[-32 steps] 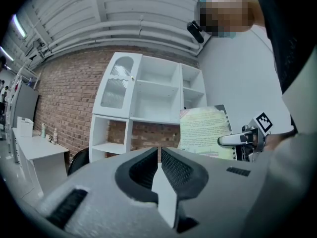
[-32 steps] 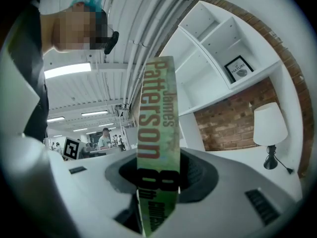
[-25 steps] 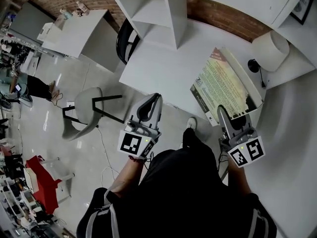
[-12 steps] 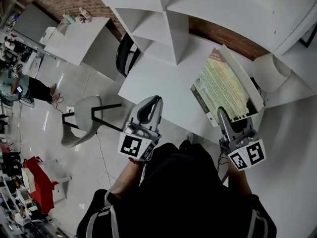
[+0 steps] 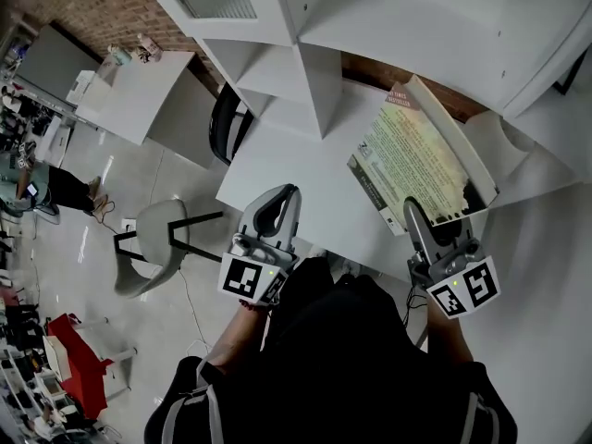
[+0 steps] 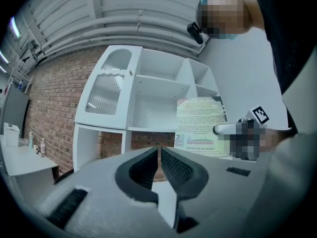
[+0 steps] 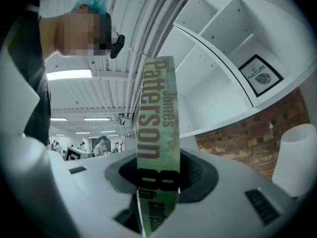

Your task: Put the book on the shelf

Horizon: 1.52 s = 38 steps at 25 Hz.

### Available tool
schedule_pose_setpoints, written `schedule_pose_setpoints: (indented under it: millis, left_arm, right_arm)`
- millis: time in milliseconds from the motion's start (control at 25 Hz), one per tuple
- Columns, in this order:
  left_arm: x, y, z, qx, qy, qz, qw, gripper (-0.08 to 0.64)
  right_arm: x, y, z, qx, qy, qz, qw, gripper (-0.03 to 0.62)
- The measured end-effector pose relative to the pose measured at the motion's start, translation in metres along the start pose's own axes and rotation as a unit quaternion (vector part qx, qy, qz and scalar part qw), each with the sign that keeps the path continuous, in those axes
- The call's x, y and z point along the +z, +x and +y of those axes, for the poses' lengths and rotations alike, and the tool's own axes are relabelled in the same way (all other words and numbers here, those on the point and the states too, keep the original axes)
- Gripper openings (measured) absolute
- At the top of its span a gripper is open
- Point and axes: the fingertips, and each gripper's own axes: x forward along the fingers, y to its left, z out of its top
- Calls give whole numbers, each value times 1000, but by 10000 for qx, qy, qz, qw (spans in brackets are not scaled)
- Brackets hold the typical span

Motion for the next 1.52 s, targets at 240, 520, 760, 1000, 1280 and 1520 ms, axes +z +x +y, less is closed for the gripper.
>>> schedule_pose_setpoints:
  millis: [240, 520, 760, 1000, 1280, 1520]
  left_arm:
    - [23, 28, 22, -251, 104, -84, 9996, 35]
    - [30, 22, 33, -166, 196, -170, 9995, 35]
    - [32, 28, 50, -154, 345, -273, 9989, 35]
    - [76, 67, 76, -108, 341, -104, 9993, 35]
    - [77, 73, 83, -154, 548, -193, 9982, 35]
    - [66, 67, 78, -225, 790, -202, 9964, 35]
  right_arm:
    - [32, 23, -5, -182, -134, -157, 9996, 163]
    - [49, 23, 2, -320, -199, -511, 9980, 163]
    - [58, 34, -3, -440, -366, -594, 9966, 163]
    - [114, 77, -18, -563, -571, -615, 9949, 163]
    - [132, 92, -15, -679, -972, -816, 9896, 163]
    - [129, 92, -20, -939, -1118, -778, 9862, 163]
